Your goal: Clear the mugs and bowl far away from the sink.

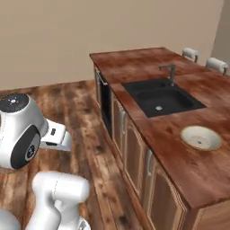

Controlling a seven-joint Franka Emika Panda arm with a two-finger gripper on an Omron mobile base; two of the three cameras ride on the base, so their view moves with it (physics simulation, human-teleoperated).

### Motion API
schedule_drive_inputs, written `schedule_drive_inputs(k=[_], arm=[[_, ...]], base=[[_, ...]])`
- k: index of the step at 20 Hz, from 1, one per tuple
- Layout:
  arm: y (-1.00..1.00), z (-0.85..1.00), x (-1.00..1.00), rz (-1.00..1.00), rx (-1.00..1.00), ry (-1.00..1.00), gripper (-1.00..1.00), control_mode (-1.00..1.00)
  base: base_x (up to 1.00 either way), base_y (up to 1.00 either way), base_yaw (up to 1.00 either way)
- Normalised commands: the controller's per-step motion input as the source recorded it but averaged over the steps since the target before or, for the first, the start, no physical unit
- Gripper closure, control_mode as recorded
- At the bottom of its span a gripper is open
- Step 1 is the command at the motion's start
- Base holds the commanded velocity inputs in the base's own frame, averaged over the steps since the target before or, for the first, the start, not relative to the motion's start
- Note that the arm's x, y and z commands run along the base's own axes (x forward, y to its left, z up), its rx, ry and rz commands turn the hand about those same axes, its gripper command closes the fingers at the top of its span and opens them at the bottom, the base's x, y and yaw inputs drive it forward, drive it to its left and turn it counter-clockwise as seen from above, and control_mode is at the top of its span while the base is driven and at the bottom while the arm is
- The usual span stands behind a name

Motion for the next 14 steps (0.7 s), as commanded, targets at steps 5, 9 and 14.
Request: schedule_drive_inputs(k=[5,9,14], arm=[[0.00,0.00,0.00,0.00,0.00,0.00,-1.00,1.00],[0.00,0.00,0.00,0.00,0.00,0.00,-1.00,1.00],[0.00,0.00,0.00,0.00,0.00,0.00,-1.00,1.00]], base=[[0.00,0.00,-1.00],[0.00,0.00,-1.00],[0.11,0.37,-0.83]])
